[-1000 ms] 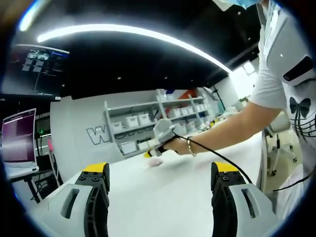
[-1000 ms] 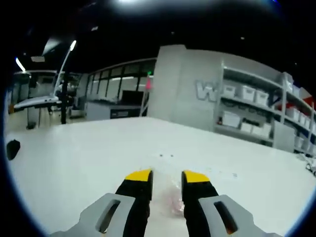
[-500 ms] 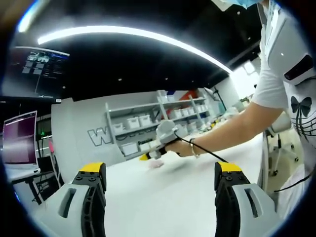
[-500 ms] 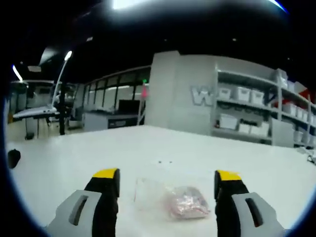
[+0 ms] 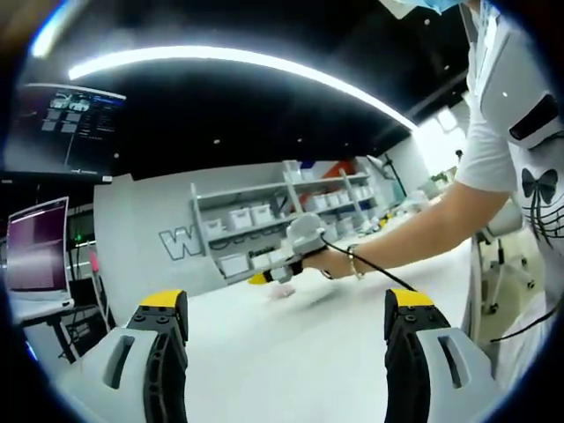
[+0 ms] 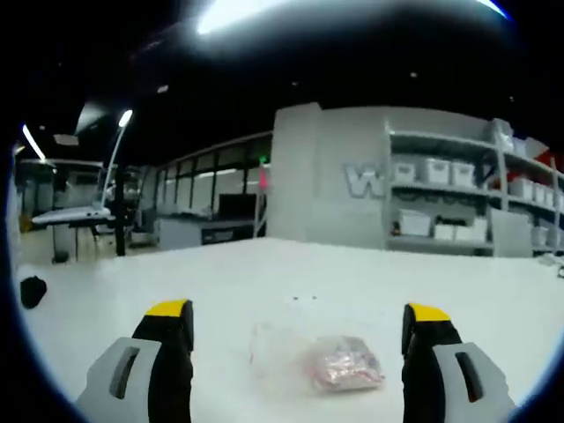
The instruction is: Open the resealable bag by pulling the two sides of the seal apart until the entire bag opening is separated and visibly accessible.
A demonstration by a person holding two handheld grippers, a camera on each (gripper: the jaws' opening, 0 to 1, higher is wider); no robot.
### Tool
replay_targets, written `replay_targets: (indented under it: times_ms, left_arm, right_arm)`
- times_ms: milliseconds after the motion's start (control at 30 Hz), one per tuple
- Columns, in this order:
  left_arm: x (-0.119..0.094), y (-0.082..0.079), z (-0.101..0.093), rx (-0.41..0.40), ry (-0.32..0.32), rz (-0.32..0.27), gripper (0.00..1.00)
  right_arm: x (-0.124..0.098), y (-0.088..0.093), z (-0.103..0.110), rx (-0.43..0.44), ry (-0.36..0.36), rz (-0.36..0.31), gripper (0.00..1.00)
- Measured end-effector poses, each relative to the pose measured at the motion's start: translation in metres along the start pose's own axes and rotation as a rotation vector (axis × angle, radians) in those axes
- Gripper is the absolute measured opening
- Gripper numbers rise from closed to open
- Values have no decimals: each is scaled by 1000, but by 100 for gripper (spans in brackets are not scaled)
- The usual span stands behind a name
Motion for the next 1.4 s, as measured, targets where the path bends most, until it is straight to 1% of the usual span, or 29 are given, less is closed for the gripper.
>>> replay_targets:
  times_ms: [100,233,300,433,467,567,700,767,933,1400]
  left_arm:
    - [0,3,1,-4,-6,3,92]
    - [0,6,-1,-6,-8,11,92]
    - [0,6,-1,-6,-10,11,92]
    - [-1,2,-2,-5,-11,4,91]
    - [-1,1,-3,-2,-10,2,91]
    - [-2,-1,-4,1,-6,1,91]
    - [-3,-2,-5,1,-2,1,91]
    - [-5,-3,-4,2,-4,0,91]
    - [-5,-4,-2,2,-6,-1,91]
    - [-4,-4,-4,4,1,-2,90]
  right_arm:
    - [3,-3,-7,6,-3,-24,100]
    - [-10,-7,-8,10,0,-44,100]
    - [-13,-11,-11,7,2,-54,100]
    - [-23,-16,-12,1,6,-71,100]
    - [-30,-19,-11,1,8,-78,100]
    - [-38,-23,-8,-3,10,-102,100]
    - [-32,-27,-11,-8,11,-110,100]
    - [-32,-31,-10,-12,8,-125,100]
    - [-37,-35,-7,-16,7,-146,100]
    - [-49,-43,-3,-12,12,-190,100]
Point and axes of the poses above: the point that each gripper's makers call its tool centre point, and the gripper's own axes: x roughly forward along the fingers, z roughly to its left, y roughly out of its underside, the point moved 2 cm from there along -x, roughly backward along the fingers, and after that the axes turned 8 degrees about x, right-handed, at the moved point
